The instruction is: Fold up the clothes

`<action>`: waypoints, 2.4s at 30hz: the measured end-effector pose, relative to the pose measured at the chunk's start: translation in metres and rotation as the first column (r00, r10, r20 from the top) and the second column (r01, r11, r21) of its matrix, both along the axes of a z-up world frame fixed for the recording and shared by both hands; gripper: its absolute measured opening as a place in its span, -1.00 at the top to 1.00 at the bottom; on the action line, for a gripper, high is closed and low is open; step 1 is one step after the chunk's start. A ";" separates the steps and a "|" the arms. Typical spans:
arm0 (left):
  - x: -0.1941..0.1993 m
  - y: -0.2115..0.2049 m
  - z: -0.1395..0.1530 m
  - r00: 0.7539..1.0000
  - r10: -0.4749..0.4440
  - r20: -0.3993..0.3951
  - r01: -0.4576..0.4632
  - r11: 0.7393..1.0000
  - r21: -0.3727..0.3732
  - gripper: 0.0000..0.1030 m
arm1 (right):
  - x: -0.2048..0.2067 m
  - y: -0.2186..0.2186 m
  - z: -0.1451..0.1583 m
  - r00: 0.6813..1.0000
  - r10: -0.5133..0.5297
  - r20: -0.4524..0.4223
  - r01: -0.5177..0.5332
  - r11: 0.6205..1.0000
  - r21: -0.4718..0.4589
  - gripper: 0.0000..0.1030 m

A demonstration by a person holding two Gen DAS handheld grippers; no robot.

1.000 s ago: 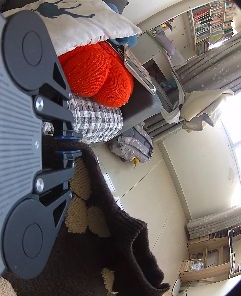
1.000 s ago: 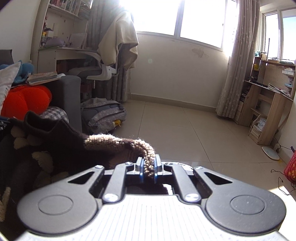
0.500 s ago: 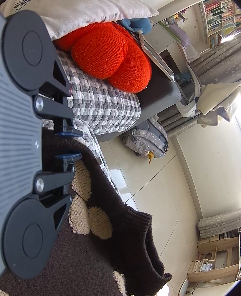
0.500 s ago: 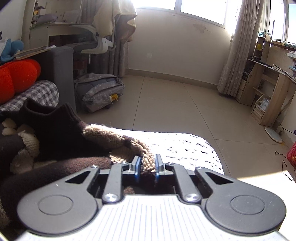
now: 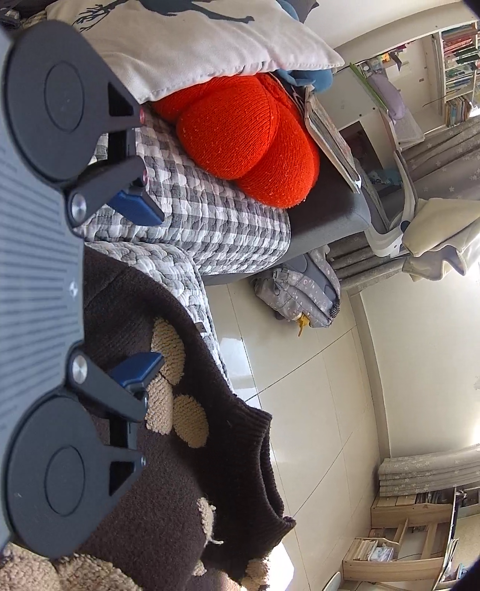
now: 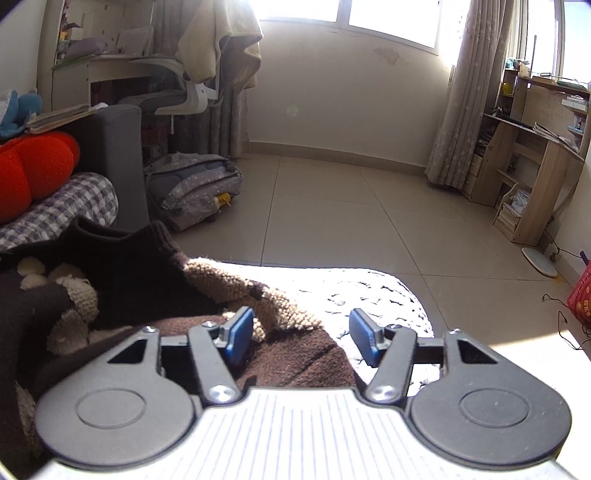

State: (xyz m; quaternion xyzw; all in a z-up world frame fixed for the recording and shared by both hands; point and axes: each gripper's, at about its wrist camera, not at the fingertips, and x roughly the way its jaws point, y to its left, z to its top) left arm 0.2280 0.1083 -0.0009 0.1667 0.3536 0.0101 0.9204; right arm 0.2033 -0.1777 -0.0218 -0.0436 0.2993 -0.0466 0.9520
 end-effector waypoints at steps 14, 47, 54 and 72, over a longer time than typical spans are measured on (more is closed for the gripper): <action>-0.123 0.004 0.042 0.995 -0.018 -0.099 -0.003 0.977 -0.211 -0.53 | -0.091 0.010 0.047 0.998 0.049 -0.032 -0.048 0.997 0.053 -0.42; -0.264 -0.002 -0.035 0.941 -0.220 -0.256 0.015 0.784 -0.620 0.34 | -0.209 0.015 -0.011 0.986 0.104 -0.131 -0.069 0.967 0.244 -0.72; -0.271 0.004 -0.006 0.953 -0.277 -0.121 0.126 0.730 -0.672 0.80 | -0.199 0.015 -0.017 0.982 0.085 -0.168 -0.033 0.956 0.291 -0.74; -0.242 0.098 0.068 0.951 0.180 0.253 0.114 0.554 -0.825 0.82 | -0.185 0.072 -0.014 0.963 0.216 -0.161 -0.165 0.945 0.284 -0.77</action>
